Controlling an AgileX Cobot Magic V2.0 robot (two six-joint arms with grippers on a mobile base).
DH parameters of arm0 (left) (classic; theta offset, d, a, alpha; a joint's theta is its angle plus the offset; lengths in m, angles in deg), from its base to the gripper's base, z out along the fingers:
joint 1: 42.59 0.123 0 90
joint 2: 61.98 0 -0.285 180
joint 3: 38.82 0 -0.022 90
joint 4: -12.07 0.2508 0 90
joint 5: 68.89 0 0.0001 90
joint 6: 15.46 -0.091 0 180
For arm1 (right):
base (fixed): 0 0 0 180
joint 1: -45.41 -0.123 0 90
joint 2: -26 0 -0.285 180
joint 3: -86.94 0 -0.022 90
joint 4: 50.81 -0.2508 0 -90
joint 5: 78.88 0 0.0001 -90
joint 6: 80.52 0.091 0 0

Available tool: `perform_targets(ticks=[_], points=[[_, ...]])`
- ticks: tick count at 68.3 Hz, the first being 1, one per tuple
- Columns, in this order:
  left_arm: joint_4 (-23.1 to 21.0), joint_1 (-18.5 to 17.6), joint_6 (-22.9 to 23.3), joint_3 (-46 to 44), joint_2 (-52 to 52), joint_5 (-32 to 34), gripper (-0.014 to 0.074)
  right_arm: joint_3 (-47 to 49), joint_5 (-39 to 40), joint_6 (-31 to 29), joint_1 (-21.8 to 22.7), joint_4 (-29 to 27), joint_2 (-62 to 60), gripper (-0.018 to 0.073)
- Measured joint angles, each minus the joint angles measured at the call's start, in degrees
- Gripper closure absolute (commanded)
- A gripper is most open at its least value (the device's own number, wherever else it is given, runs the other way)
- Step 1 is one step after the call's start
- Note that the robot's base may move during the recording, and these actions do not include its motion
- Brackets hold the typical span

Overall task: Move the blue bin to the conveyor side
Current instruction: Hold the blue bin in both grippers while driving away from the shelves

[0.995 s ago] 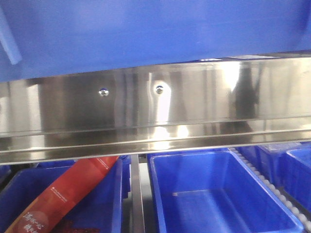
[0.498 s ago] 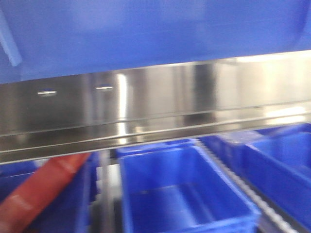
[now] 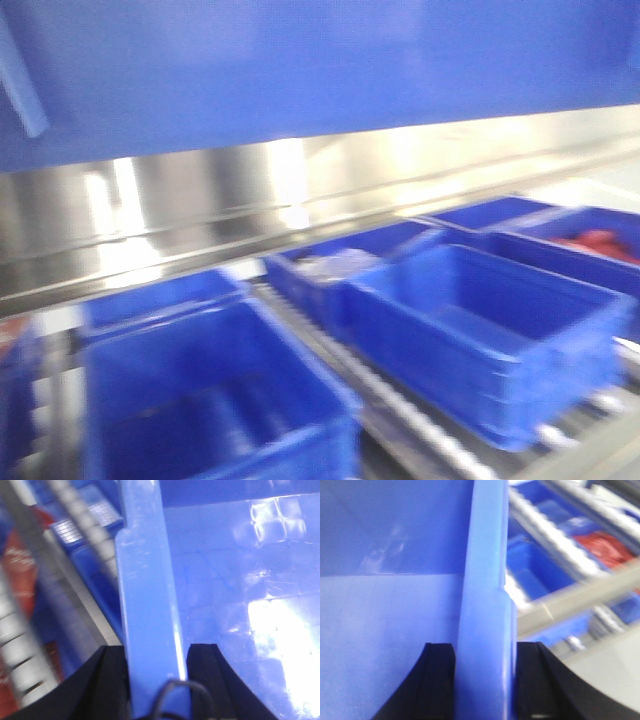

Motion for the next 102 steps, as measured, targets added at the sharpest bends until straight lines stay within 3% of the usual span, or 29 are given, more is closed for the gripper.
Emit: perform_targets(ticks=[102], points=[[0.0,0.0,0.0,0.0,0.0,0.0,0.0606,-0.04,0.35,0.0,0.0,0.1,0.0,0.0636]])
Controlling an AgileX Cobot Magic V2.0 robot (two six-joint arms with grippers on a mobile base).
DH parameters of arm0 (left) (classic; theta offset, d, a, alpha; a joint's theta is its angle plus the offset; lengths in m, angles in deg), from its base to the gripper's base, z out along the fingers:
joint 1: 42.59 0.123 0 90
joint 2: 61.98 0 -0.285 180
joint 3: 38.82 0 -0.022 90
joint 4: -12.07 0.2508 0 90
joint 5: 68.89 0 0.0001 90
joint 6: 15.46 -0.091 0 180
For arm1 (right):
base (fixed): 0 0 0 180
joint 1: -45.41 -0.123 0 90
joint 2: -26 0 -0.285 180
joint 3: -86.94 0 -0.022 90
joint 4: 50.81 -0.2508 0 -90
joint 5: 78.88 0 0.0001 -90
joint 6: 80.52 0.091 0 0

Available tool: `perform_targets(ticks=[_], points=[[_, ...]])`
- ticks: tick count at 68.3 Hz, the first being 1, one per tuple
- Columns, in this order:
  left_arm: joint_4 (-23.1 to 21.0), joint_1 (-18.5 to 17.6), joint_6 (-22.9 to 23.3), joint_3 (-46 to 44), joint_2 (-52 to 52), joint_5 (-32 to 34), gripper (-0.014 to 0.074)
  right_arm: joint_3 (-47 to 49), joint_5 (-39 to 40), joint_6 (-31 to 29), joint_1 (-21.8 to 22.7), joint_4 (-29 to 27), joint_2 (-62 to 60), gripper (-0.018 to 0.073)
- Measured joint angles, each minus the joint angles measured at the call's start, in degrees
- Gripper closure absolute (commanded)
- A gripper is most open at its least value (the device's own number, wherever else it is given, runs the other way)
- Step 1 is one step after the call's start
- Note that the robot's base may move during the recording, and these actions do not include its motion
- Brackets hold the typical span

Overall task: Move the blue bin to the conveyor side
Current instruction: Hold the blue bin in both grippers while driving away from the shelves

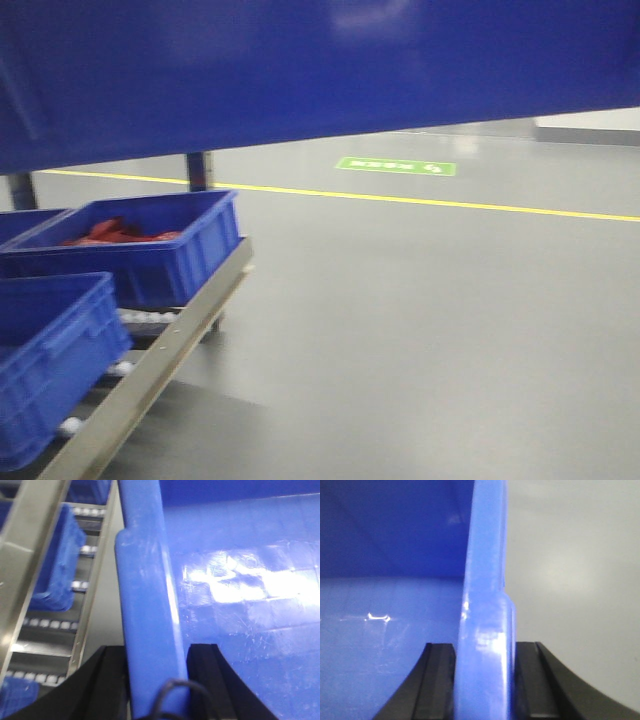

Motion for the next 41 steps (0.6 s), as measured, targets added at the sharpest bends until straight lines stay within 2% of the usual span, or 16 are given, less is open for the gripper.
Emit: perform_targets(ticks=[41], points=[[0.0,0.0,0.0,0.0,0.0,0.0,0.0606,0.0,0.0,0.0,0.0,0.0,0.0,0.0636]])
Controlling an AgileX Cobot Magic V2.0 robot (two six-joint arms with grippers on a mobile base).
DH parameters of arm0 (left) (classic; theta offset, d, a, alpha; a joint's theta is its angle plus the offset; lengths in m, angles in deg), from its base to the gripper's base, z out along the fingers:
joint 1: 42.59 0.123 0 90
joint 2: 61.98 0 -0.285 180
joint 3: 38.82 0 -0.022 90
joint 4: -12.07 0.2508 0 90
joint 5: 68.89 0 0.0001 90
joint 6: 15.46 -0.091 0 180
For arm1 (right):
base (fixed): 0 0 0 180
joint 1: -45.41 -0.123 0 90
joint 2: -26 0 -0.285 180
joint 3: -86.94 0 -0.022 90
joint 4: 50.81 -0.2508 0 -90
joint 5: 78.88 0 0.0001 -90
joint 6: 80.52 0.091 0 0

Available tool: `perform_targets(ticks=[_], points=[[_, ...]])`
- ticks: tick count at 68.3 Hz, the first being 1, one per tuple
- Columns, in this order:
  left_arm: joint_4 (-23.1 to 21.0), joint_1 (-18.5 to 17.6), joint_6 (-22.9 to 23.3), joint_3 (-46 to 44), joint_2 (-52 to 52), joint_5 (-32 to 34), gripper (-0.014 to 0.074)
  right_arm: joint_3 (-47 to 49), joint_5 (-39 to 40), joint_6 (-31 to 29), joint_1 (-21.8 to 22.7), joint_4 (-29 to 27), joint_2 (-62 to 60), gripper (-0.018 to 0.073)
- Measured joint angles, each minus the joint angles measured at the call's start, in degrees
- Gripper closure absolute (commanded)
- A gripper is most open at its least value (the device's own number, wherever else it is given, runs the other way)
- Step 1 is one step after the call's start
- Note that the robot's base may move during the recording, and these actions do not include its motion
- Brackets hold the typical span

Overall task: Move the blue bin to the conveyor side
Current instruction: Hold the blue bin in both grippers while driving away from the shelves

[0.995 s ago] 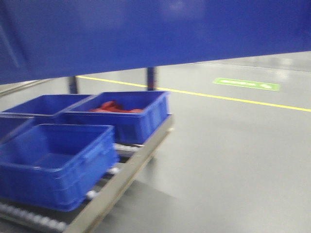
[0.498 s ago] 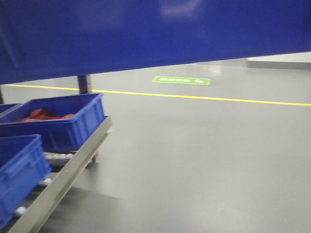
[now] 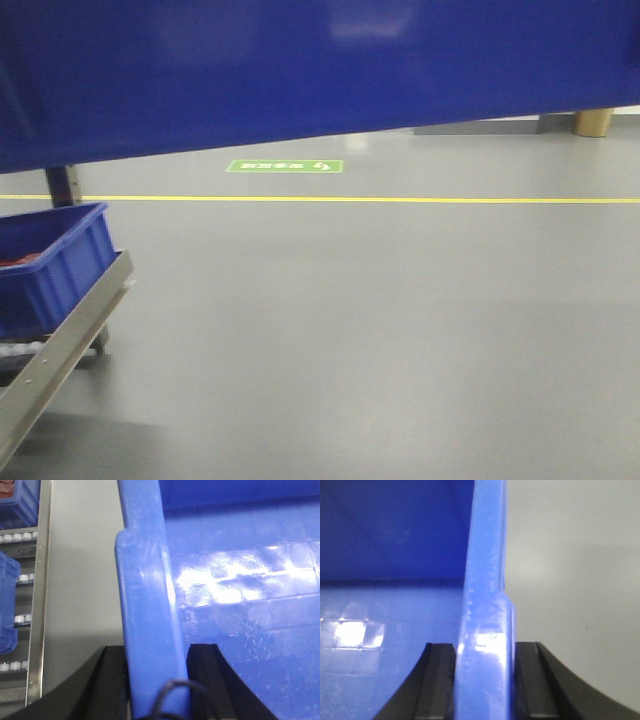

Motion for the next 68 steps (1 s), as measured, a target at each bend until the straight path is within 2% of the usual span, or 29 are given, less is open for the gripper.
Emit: perform_targets(ticks=[68], points=[[0.0,0.0,0.0,0.0,0.0,-0.11,0.0606,0.0,0.0,0.1,0.0,0.0,0.0,0.0637]])
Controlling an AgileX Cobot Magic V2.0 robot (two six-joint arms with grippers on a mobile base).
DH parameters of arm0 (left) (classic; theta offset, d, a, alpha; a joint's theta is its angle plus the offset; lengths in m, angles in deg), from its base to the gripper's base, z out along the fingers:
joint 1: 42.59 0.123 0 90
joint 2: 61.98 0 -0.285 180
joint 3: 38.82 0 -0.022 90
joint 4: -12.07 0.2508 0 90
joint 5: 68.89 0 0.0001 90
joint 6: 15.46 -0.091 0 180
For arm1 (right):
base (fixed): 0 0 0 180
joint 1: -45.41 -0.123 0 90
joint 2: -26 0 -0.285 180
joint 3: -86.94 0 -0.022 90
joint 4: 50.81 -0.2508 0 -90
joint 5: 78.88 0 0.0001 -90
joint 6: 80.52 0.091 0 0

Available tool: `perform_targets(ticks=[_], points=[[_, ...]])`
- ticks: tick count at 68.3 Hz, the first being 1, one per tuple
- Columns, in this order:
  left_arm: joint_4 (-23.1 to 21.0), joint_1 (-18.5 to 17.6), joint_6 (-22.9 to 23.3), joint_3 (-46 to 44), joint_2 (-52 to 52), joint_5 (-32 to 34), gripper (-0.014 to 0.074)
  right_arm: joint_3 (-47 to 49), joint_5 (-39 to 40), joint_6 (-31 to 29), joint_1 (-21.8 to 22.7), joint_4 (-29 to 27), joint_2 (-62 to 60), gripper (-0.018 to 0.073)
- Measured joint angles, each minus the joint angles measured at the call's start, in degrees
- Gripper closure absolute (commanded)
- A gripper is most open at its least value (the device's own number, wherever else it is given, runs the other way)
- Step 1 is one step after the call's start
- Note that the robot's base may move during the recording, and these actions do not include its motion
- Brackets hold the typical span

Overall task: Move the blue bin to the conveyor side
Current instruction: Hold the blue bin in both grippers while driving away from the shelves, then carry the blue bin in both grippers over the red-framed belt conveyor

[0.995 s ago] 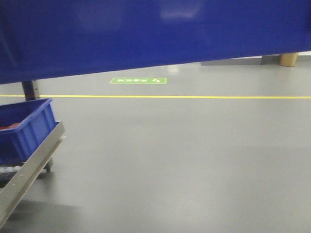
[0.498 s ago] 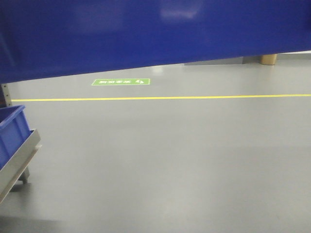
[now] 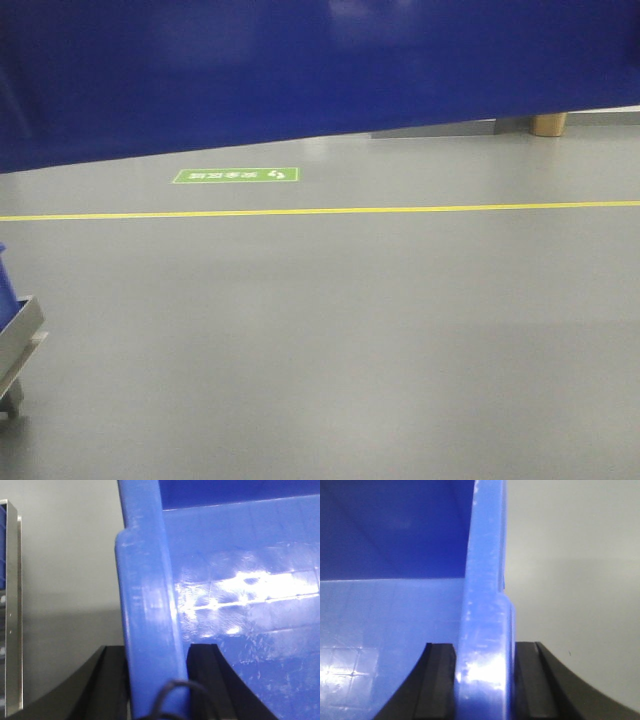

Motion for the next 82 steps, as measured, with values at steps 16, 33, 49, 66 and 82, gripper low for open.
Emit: perform_targets(ticks=[16,33,49,66,82], points=[[0.0,0.0,0.0,0.0,0.0,0.0,0.0606,0.0,0.0,0.0,0.0,0.0,0.0,0.0637],[0.24,0.0,0.0,0.0,0.0,0.0,0.0606,-0.09,0.37,0.0,0.0,-0.12,0.0,0.0637],[0.24,0.0,0.0,0.0,0.0,0.11,0.0606,-0.09,0.48,0.0,0.0,-0.12,0.0,0.0637],[0.24,0.0,0.0,0.0,0.0,0.11,0.0606,-0.09,0.57,0.0,0.0,-0.12,0.0,0.0637],[0.36,0.0,0.0,0.0,0.02,0.11,0.0606,-0.09,0.83,0.0,0.0,-0.24,0.0,0.0637]])
